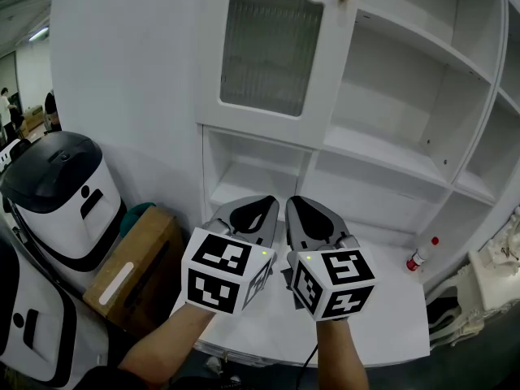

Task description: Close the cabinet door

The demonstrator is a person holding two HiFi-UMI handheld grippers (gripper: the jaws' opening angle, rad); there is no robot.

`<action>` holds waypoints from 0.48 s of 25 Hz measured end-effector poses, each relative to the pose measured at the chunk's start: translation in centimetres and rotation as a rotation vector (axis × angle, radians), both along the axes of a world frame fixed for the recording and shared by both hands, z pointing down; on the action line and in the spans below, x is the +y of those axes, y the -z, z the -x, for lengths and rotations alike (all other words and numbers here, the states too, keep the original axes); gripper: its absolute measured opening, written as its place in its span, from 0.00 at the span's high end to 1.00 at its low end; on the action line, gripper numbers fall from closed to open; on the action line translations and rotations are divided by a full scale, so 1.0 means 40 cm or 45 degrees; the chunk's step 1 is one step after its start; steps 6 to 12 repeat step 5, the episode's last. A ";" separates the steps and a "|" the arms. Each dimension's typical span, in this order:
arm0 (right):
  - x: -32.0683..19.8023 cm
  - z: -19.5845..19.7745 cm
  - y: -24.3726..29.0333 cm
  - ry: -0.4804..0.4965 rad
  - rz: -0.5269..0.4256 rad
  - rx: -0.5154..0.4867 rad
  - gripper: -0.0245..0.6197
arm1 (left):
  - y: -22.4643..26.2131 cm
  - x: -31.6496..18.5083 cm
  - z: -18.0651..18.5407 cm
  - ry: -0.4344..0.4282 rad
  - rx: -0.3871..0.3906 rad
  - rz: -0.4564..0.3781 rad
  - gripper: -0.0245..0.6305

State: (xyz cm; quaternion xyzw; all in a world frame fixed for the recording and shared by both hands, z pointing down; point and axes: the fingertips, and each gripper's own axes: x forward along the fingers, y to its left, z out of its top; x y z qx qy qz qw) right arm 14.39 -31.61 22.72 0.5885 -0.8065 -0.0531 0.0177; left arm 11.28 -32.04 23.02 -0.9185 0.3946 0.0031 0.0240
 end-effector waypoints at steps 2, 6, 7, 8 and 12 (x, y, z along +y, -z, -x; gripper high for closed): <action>0.002 -0.003 0.000 0.000 -0.001 -0.001 0.92 | 0.002 0.002 -0.004 -0.001 -0.001 -0.003 0.94; 0.004 -0.009 0.001 -0.001 -0.003 -0.001 0.92 | 0.001 0.005 -0.010 -0.001 -0.002 -0.005 0.94; 0.004 -0.009 0.001 -0.001 -0.003 -0.001 0.92 | 0.001 0.005 -0.010 -0.001 -0.002 -0.005 0.94; 0.004 -0.009 0.001 -0.001 -0.003 -0.001 0.92 | 0.001 0.005 -0.010 -0.001 -0.002 -0.005 0.94; 0.004 -0.009 0.001 -0.001 -0.003 -0.001 0.92 | 0.001 0.005 -0.010 -0.001 -0.002 -0.005 0.94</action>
